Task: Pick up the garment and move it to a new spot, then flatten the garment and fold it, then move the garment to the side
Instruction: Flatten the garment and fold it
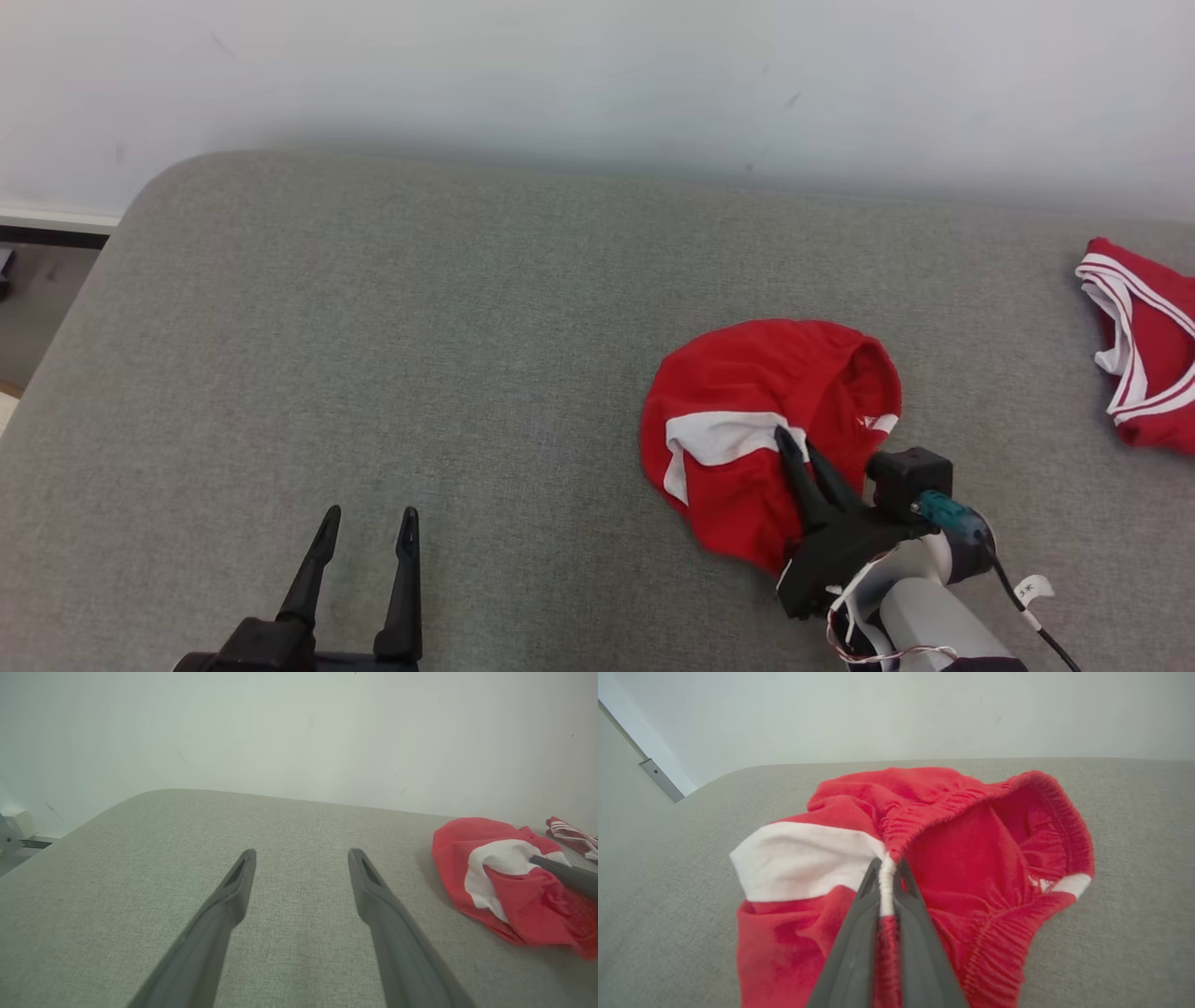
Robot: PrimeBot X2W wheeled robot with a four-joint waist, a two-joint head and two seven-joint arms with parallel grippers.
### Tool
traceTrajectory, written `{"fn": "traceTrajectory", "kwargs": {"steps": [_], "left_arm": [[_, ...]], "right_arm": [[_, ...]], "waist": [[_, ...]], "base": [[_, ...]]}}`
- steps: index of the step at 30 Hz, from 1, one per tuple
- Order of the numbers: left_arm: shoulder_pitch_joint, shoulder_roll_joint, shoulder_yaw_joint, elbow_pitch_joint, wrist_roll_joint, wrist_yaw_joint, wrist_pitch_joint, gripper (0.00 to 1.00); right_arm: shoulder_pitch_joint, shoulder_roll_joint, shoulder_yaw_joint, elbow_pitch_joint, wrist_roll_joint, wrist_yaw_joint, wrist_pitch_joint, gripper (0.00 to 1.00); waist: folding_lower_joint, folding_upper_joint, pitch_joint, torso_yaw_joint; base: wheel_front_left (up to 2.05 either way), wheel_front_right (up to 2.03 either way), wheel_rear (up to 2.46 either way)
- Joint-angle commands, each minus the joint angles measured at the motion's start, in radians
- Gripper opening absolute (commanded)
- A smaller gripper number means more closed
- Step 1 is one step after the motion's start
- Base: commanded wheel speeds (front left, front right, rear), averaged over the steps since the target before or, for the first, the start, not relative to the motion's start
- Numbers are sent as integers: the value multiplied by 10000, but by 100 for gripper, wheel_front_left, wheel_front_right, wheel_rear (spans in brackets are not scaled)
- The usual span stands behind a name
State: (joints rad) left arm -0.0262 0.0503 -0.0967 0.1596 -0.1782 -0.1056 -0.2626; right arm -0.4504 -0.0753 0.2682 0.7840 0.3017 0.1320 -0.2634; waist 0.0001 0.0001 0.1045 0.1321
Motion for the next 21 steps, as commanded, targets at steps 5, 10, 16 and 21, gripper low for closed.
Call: {"fn": "traceTrajectory", "kwargs": {"steps": [5,10,16,21], "left_arm": [[-158,1,99,88,-159,-53,-29,100],[-225,2,85,118,-209,-84,-29,100],[-397,1,-143,223,-318,-136,-29,100],[-477,4,-299,277,-360,-157,-29,100]], "right_arm": [[111,-409,-104,-858,167,-21,-1,0],[476,-1151,-507,-1923,124,-21,0,0],[1255,-2246,-1177,-2776,343,-21,62,0],[2108,-2621,-1344,-3311,869,-21,784,0]], "waist": [[-1,-1,-35,-305],[-1,-1,-34,-625],[-1,-1,14,-893],[-1,-1,66,-1009]], "base": [[0,0,0],[0,0,0],[0,0,0],[0,0,0]]}}
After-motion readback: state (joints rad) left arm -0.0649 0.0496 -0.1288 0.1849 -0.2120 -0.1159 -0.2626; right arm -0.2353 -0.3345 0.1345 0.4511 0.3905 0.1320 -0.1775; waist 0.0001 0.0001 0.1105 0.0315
